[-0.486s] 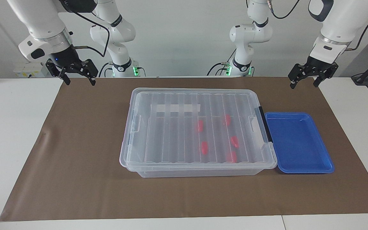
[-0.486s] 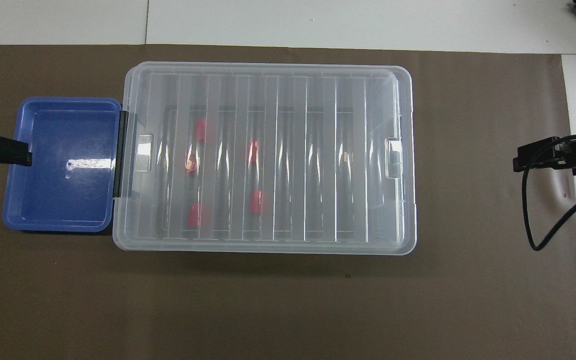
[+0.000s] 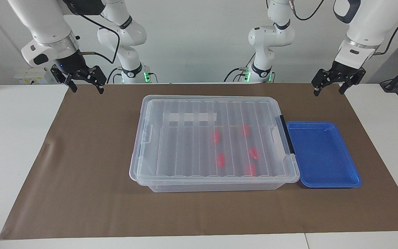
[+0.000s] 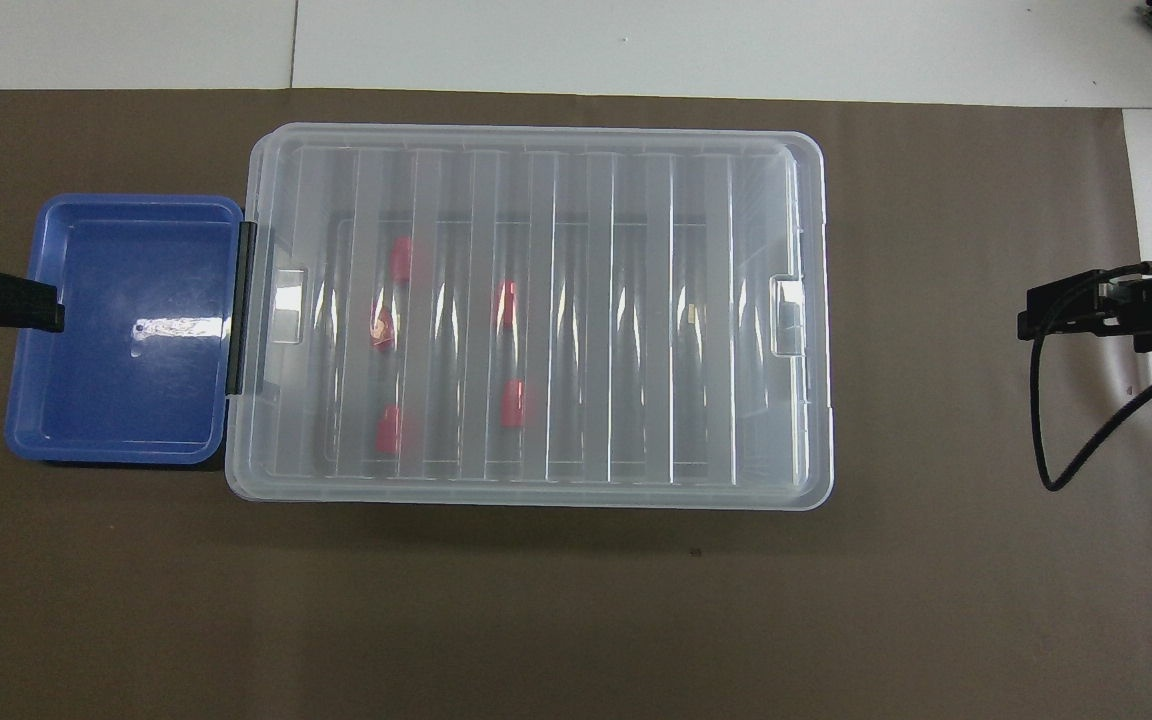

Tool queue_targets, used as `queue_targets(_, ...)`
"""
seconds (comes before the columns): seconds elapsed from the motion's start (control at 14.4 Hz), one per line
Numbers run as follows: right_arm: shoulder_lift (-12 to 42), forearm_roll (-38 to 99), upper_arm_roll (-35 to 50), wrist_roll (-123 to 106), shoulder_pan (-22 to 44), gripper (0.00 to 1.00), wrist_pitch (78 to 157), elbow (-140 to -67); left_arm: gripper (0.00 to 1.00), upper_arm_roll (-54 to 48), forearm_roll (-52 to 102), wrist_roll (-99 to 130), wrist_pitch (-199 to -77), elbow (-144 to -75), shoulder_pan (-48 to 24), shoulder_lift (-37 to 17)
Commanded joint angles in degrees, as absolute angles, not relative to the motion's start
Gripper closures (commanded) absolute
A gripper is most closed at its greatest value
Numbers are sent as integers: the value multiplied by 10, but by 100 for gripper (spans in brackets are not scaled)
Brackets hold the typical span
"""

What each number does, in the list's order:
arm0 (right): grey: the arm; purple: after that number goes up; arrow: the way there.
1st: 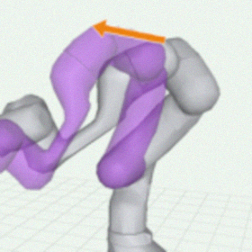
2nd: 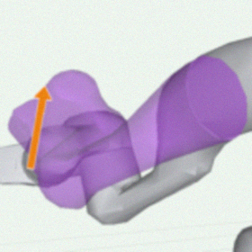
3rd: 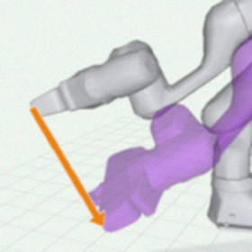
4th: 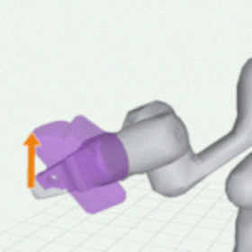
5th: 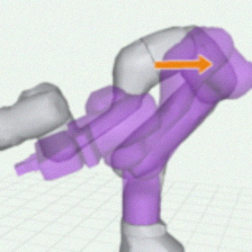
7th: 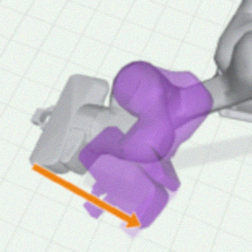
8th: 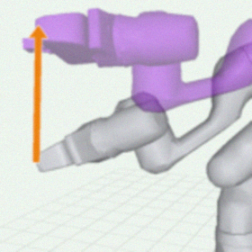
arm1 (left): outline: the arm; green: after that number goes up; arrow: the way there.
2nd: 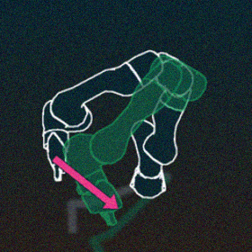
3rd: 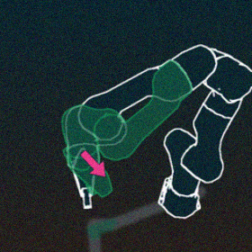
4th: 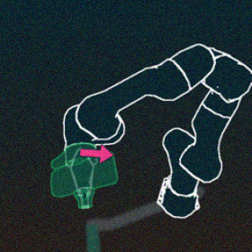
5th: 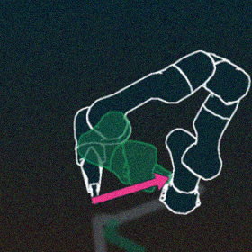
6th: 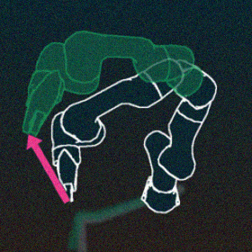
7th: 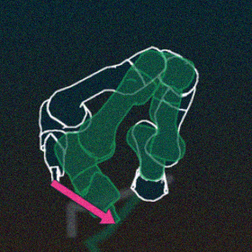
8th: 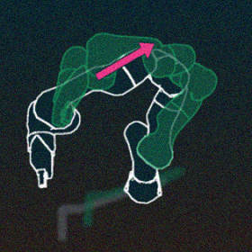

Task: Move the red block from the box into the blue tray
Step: 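Reach the right gripper to the handle of the clear lid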

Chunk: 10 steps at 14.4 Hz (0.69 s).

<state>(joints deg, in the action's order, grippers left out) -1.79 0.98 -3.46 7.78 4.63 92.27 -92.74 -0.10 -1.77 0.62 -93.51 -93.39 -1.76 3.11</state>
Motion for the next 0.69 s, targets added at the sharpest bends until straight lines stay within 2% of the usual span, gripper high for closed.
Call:
queue_targets(0.0, -61, 16, -30, 93, 63, 0, 1018, -1030, 0, -1, -9, 10, -935, -947, -17, 46)
queue_targets(0.21, -37, 17, -30, 92, 97, 0, 1115, -1081, 0, -1, -9, 10, -935, -947, -18, 46)
queue_targets(0.62, 11, 49, -30, 85, 127, 0, 1208, -1121, 0, -1, -9, 8, -935, -947, -16, 46)
